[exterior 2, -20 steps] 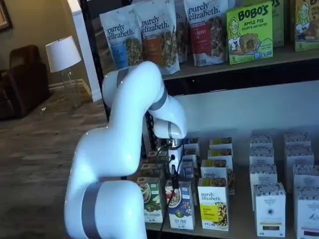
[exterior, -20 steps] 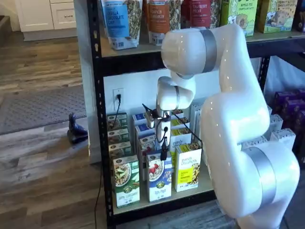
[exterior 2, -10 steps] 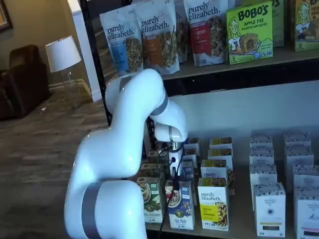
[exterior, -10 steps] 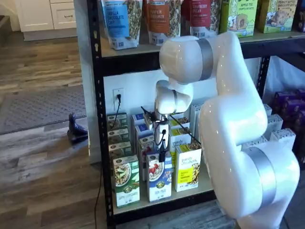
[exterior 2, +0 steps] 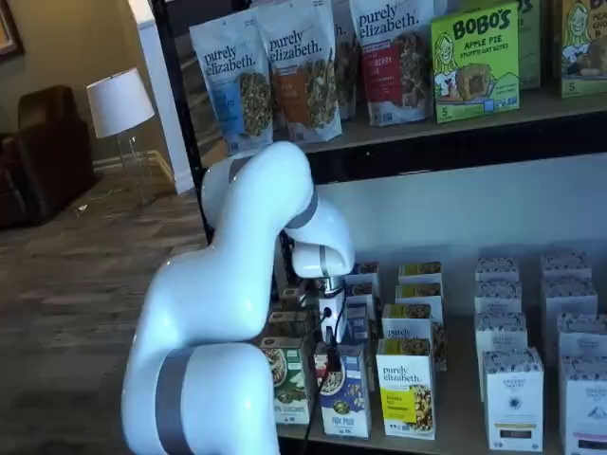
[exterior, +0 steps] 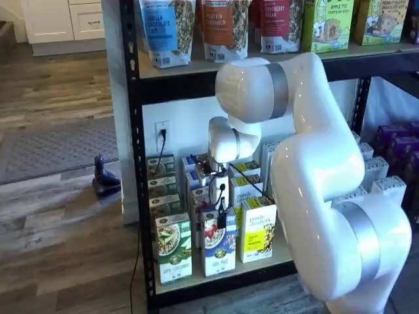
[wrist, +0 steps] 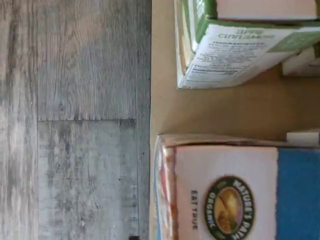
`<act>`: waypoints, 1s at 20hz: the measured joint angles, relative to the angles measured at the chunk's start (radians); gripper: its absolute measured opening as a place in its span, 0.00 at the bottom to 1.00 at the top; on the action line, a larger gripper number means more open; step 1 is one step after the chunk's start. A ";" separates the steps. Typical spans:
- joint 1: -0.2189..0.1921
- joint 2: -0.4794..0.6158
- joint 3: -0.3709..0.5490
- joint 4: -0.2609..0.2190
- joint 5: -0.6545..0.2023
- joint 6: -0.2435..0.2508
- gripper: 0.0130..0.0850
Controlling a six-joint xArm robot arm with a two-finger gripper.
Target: Pick up the blue and white box that is on the bottom shelf, the second box from the left
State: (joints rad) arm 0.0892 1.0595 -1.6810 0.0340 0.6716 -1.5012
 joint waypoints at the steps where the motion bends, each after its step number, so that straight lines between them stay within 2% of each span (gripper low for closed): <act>1: 0.002 0.002 0.004 -0.007 -0.003 0.008 1.00; 8: 0.008 -0.001 0.039 -0.049 -0.012 0.048 1.00; 14: 0.006 -0.014 0.085 -0.053 -0.068 0.049 1.00; 20: 0.005 -0.012 0.089 -0.065 -0.067 0.059 1.00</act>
State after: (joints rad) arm 0.0939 1.0474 -1.5917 -0.0312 0.6044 -1.4425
